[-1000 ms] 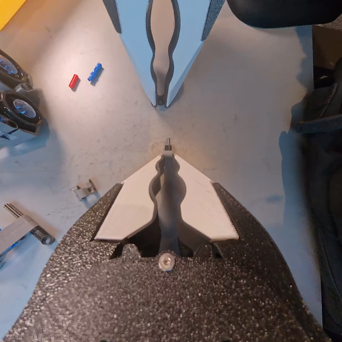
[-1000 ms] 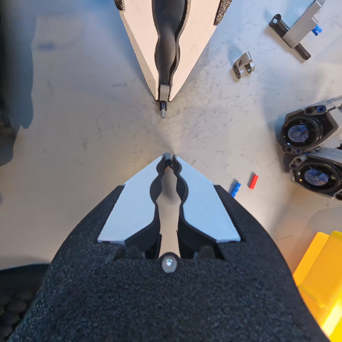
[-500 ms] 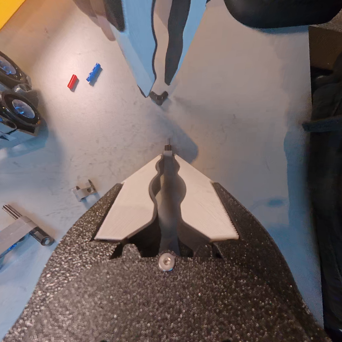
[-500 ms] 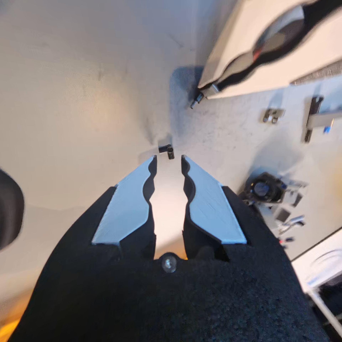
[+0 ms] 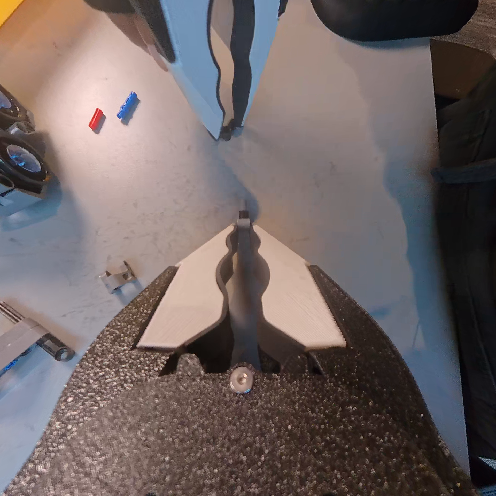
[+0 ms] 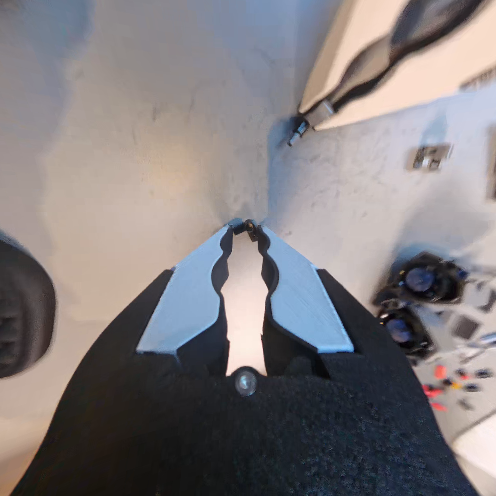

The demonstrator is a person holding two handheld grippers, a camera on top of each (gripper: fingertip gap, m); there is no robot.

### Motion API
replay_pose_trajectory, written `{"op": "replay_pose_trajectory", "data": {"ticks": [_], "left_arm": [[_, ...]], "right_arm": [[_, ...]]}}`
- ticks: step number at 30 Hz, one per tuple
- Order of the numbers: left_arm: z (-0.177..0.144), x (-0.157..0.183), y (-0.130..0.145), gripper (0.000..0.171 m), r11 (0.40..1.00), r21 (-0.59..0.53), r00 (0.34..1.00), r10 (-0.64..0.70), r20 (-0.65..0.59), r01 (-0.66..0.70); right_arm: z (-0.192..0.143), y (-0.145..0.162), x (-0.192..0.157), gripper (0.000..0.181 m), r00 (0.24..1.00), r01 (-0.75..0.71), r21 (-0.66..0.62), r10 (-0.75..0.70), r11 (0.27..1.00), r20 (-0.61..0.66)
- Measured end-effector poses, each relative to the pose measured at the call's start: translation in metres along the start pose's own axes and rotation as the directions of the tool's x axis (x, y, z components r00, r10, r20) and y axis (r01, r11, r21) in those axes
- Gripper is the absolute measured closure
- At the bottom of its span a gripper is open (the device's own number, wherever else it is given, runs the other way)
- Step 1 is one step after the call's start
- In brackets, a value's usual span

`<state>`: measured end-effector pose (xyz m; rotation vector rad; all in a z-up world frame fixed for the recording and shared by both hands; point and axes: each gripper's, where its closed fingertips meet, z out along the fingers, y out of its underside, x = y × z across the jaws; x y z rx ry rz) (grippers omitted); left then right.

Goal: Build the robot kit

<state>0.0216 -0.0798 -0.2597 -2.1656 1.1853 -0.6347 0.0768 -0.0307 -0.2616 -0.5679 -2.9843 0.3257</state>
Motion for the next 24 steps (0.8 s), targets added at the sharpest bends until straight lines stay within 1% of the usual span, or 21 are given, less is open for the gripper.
{"op": "replay_pose_trajectory", "data": {"ticks": [1,2,4,6,8,10,13,16,18,20,24], "left_arm": [[0.0,0.0,0.0,0.165,1.0,0.001,1.0,-0.001,-0.001,0.001],[0.0,0.0,0.0,0.165,1.0,0.001,1.0,-0.003,-0.001,0.003],[0.0,0.0,0.0,0.165,1.0,0.002,1.0,-0.004,-0.002,0.004],[0.0,0.0,0.0,0.164,1.0,0.001,1.0,-0.003,-0.001,0.003],[0.0,0.0,0.0,0.164,1.0,0.0,1.0,-0.003,-0.003,0.003],[0.0,0.0,0.0,0.165,1.0,0.002,1.0,-0.006,-0.005,0.006],[0.0,0.0,0.0,0.165,1.0,0.004,1.0,-0.008,-0.004,0.008],[-0.001,0.0,0.0,0.165,1.0,0.006,1.0,-0.01,-0.004,0.01],[0.0,0.0,0.0,0.165,1.0,0.007,1.0,-0.011,-0.005,0.011],[-0.001,0.0,0.0,0.165,1.0,0.007,1.0,-0.012,-0.006,0.012],[-0.001,0.0,0.0,0.165,1.0,0.006,1.0,-0.012,-0.006,0.012]], "right_arm": [[0.0,0.001,-0.005,0.165,0.995,-0.092,0.026,0.092,0.995,0.032],[0.0,0.0,-0.006,0.164,0.98,-0.197,0.057,0.195,0.979,0.038],[-0.002,-0.004,-0.015,0.157,0.929,-0.367,0.113,0.358,0.923,0.092],[-0.003,-0.006,-0.028,0.155,0.891,-0.45,0.13,0.433,0.884,0.136],[-0.006,-0.005,-0.035,0.154,0.884,-0.464,0.146,0.448,0.874,0.129],[-0.008,-0.002,-0.036,0.154,0.896,-0.444,0.146,0.435,0.884,0.089],[-0.01,0.0,-0.03,0.155,0.927,-0.371,0.134,0.374,0.919,0.005],[-0.01,-0.003,-0.027,0.159,0.965,-0.25,0.104,0.256,0.963,-0.054],[-0.008,-0.003,-0.026,0.161,0.985,-0.152,0.051,0.156,0.987,-0.075],[-0.004,-0.001,-0.026,0.161,0.995,-0.061,-0.012,0.06,0.998,-0.08],[0.0,-0.003,-0.031,0.167,1.0,-0.018,-0.051,0.017,0.999,-0.014]]}}
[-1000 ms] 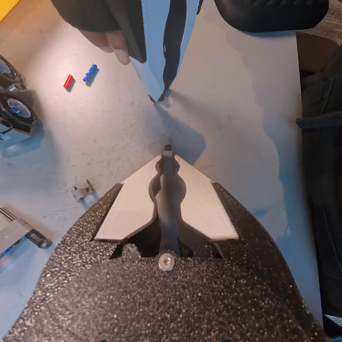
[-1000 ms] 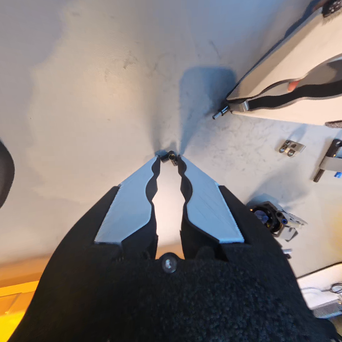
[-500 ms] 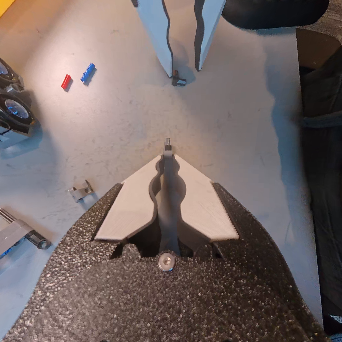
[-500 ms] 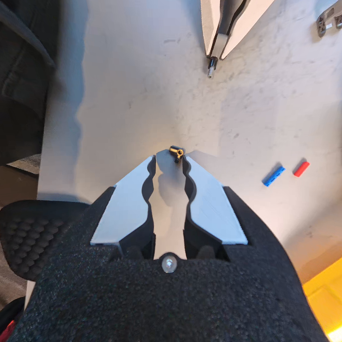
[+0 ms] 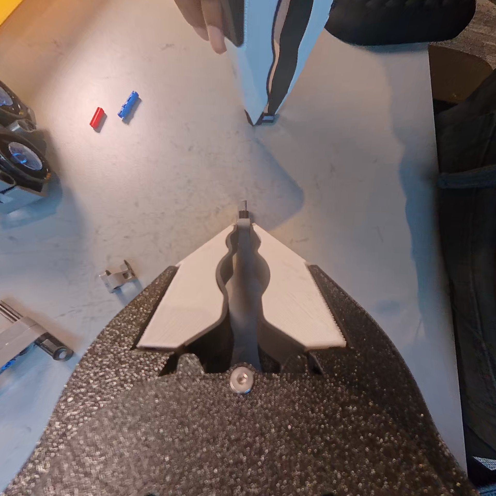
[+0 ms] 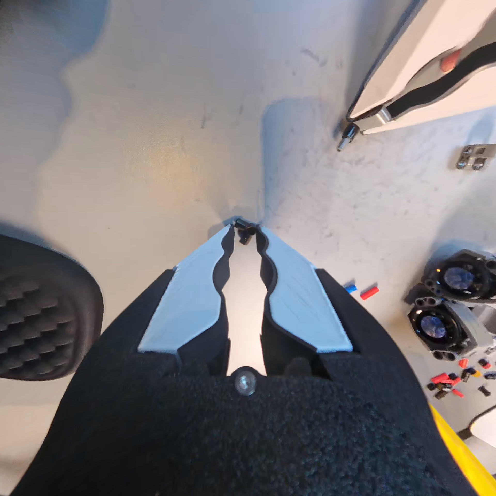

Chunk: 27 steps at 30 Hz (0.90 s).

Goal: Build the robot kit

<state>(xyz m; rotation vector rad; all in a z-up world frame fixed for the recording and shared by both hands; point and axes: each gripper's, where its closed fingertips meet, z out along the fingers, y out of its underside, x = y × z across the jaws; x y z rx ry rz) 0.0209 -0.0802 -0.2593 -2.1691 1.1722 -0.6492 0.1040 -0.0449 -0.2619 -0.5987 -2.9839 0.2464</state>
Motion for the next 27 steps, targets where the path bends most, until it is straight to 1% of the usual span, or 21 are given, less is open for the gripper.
{"op": "replay_pose_trajectory", "data": {"ticks": [3,6,7,9,11,12,13,14,15,17,18,19,20,21,24,25,27], "left_arm": [[0.0,0.0,-0.001,0.165,1.0,0.008,1.0,-0.001,0.0,0.001],[0.0,0.002,-0.002,0.165,1.0,0.012,1.0,0.001,-0.011,-0.001],[0.0,0.005,-0.004,0.165,1.0,0.021,1.0,-0.007,-0.029,0.008],[0.0,0.006,-0.006,0.165,0.999,0.034,0.998,-0.028,-0.048,0.029],[-0.001,0.008,-0.008,0.165,0.997,0.05,0.996,-0.048,-0.07,0.051],[-0.001,0.009,-0.01,0.165,0.996,0.06,0.995,-0.055,-0.082,0.06],[-0.001,0.011,-0.012,0.165,0.995,0.073,0.993,-0.065,-0.102,0.072],[-0.002,0.014,-0.016,0.165,0.991,0.096,0.988,-0.077,-0.134,0.09],[-0.004,0.019,-0.022,0.164,0.985,0.127,0.981,-0.09,-0.173,0.113],[-0.012,0.026,-0.036,0.164,0.965,0.199,0.959,-0.116,-0.258,0.17],[-0.017,0.029,-0.044,0.164,0.948,0.241,0.943,-0.128,-0.308,0.208],[-0.024,0.032,-0.051,0.164,0.927,0.279,0.924,-0.142,-0.356,0.25],[-0.03,0.033,-0.058,0.164,0.904,0.312,0.903,-0.153,-0.4,0.291],[-0.035,0.034,-0.064,0.165,0.882,0.336,0.881,-0.161,-0.445,0.331],[-0.048,0.037,-0.075,0.165,0.822,0.368,0.809,-0.177,-0.56,0.434],[-0.05,0.038,-0.078,0.165,0.807,0.37,0.79,-0.181,-0.586,0.46],[-0.055,0.039,-0.082,0.165,0.779,0.371,0.751,-0.185,-0.634,0.506]], "right_arm": [[0.0,0.001,0.0,0.168,0.997,-0.067,0.024,0.067,0.997,0.025],[0.0,0.002,0.0,0.169,0.982,-0.19,0.11,0.188,0.976,0.03],[0.0,0.002,-0.001,0.172,0.974,-0.226,0.14,0.224,0.964,0.028],[-0.001,0.003,-0.001,0.173,0.949,-0.311,0.203,0.313,0.928,0.023],[-0.002,0.001,-0.001,0.173,0.913,-0.397,0.288,0.406,0.871,0.033],[-0.005,-0.002,0.002,0.173,0.889,-0.439,0.349,0.456,0.828,0.037],[-0.01,-0.008,0.006,0.173,0.861,-0.475,0.429,0.507,0.768,0.046],[-0.019,-0.014,0.013,0.173,0.829,-0.5,0.523,0.556,0.69,0.058],[-0.031,-0.021,0.021,0.173,0.796,-0.509,0.623,0.601,0.594,0.078],[-0.059,-0.032,0.033,0.172,0.75,-0.481,0.789,0.645,0.381,0.146],[-0.071,-0.036,0.036,0.172,0.741,-0.453,0.844,0.648,0.288,0.176],[-0.08,-0.039,0.039,0.172,0.739,-0.415,0.883,0.648,0.22,0.186],[-0.086,-0.041,0.042,0.172,0.741,-0.38,0.91,0.645,0.17,0.189],[-0.091,-0.045,0.043,0.172,0.749,-0.351,0.927,0.634,0.132,0.193],[-0.098,-0.057,0.048,0.172,0.79,-0.284,0.955,0.585,0.083,0.184],[-0.1,-0.061,0.049,0.172,0.805,-0.273,0.959,0.563,0.07,0.188],[-0.101,-0.066,0.048,0.172,0.833,-0.263,0.962,0.522,0.077,0.186]]}}
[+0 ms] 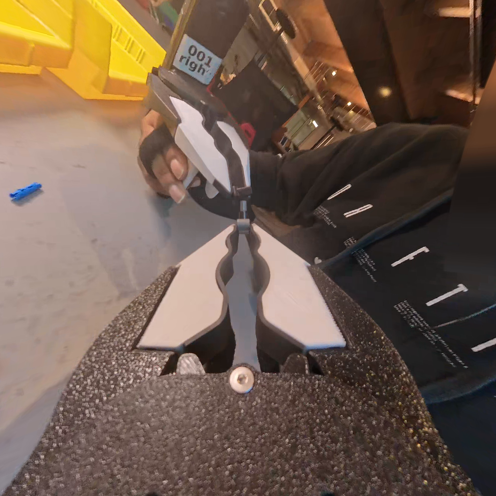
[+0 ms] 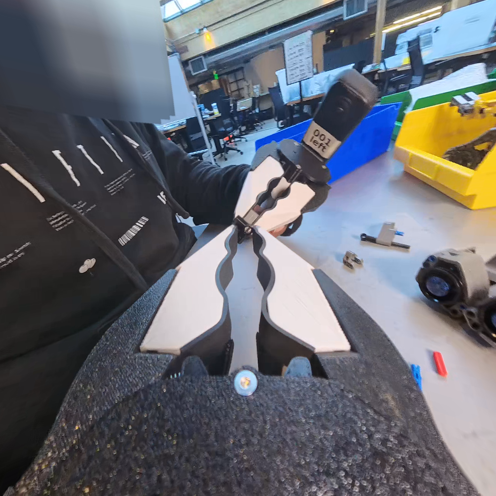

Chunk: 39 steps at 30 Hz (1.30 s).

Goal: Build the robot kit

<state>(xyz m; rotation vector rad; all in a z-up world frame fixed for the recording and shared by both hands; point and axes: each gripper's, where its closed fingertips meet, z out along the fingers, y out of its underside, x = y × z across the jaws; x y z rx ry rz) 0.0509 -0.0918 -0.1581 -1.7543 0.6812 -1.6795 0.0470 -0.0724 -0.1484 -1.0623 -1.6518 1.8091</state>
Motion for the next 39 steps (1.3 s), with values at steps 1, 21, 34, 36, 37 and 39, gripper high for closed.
{"op": "replay_pose_trajectory", "data": {"ticks": [1,21,34,36,37,39], "left_arm": [[0.0,0.001,-0.001,0.165,1.0,0.007,1.0,-0.012,-0.013,0.012],[-0.002,0.017,-0.007,0.165,0.967,0.052,0.943,-0.229,-0.241,0.248],[-0.004,0.025,-0.015,0.165,0.943,0.087,0.901,-0.276,-0.334,0.321],[-0.005,0.025,-0.014,0.166,0.935,0.085,0.884,-0.294,-0.363,0.345],[-0.006,0.024,-0.014,0.166,0.928,0.088,0.874,-0.306,-0.378,0.363],[-0.006,0.022,-0.015,0.167,0.919,0.095,0.863,-0.32,-0.39,0.383]], "right_arm": [[0.001,0.0,-0.002,0.172,1.0,0.004,-0.005,-0.004,1.0,0.017],[0.009,-0.012,-0.018,0.172,0.978,0.064,-0.124,-0.038,0.99,0.206],[0.008,-0.022,-0.023,0.173,0.968,0.162,-0.197,-0.117,0.967,0.222],[0.01,-0.02,-0.024,0.173,0.962,0.207,-0.252,-0.15,0.945,0.229],[0.01,-0.02,-0.023,0.173,0.958,0.234,-0.285,-0.171,0.929,0.23],[0.01,-0.018,-0.02,0.173,0.948,0.296,-0.359,-0.226,0.885,0.225]]}}
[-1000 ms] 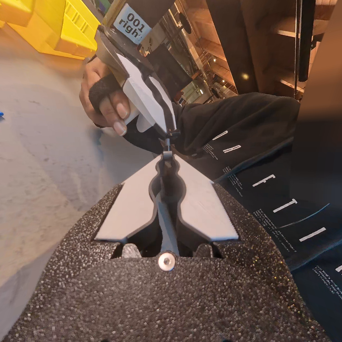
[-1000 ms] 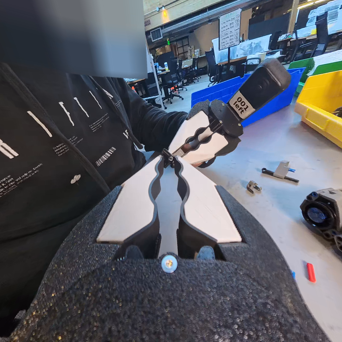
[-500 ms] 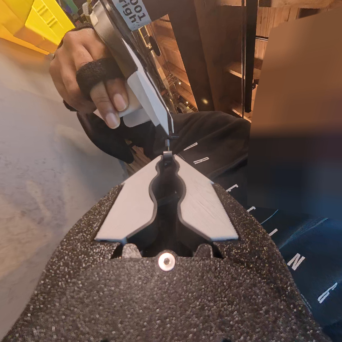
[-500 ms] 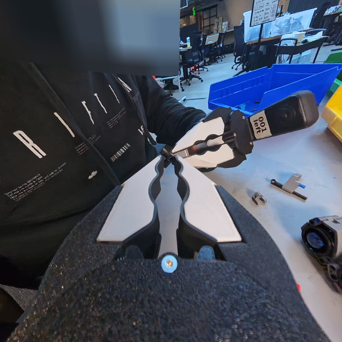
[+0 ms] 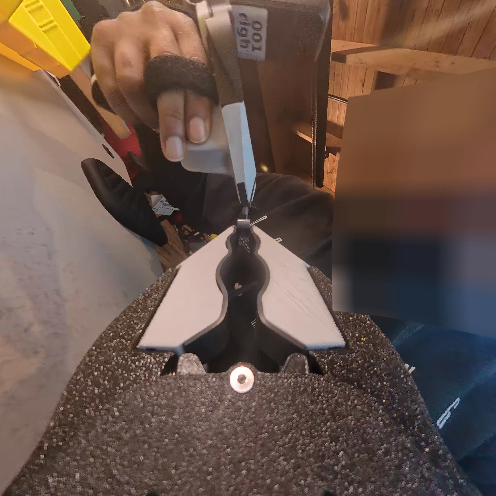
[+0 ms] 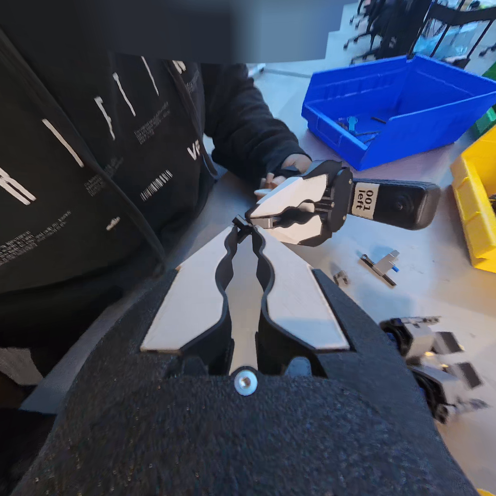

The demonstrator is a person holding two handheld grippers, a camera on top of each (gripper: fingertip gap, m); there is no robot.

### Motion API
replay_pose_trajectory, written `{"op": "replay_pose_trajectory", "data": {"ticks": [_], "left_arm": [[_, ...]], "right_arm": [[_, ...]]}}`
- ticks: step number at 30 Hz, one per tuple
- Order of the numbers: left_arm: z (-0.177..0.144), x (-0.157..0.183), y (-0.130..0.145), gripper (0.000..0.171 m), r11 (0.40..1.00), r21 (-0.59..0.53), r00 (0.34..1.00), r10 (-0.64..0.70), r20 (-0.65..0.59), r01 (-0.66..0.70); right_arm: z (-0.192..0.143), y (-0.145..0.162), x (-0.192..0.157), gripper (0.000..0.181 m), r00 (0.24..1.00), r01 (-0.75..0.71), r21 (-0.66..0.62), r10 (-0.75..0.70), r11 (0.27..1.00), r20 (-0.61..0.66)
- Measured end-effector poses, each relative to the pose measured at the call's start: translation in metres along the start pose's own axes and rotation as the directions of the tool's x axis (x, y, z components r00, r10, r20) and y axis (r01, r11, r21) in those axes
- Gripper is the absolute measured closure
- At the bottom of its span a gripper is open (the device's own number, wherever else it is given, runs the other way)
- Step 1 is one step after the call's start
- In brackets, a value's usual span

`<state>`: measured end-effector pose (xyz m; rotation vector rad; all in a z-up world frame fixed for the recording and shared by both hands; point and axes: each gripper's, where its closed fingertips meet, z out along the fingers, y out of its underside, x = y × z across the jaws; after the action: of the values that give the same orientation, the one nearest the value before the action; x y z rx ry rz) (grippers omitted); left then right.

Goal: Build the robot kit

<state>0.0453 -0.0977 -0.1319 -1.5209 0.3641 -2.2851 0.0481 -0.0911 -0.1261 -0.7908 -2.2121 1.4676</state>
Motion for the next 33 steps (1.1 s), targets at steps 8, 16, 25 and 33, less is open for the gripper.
{"op": "replay_pose_trajectory", "data": {"ticks": [8,16,25,33], "left_arm": [[0.0,0.001,-0.001,0.166,1.0,0.013,1.0,-0.006,-0.018,0.006],[-0.019,0.005,-0.028,0.165,0.911,-0.027,0.869,0.402,0.288,-0.412],[-0.029,-0.006,-0.038,0.165,0.392,-0.522,0.104,0.862,0.496,-0.757],[-0.02,-0.013,-0.028,0.165,0.343,-0.566,0.074,0.894,0.443,-0.75]], "right_arm": [[0.009,0.003,-0.002,0.173,0.998,0.06,-0.096,-0.059,0.994,0.016],[-0.002,0.004,0.028,0.156,0.971,-0.032,0.022,0.036,0.999,-0.238],[-0.004,0.01,0.045,0.142,0.894,-0.186,0.241,0.266,0.953,-0.36],[0.001,0.016,0.04,0.162,0.903,-0.117,0.157,0.171,0.981,-0.394]]}}
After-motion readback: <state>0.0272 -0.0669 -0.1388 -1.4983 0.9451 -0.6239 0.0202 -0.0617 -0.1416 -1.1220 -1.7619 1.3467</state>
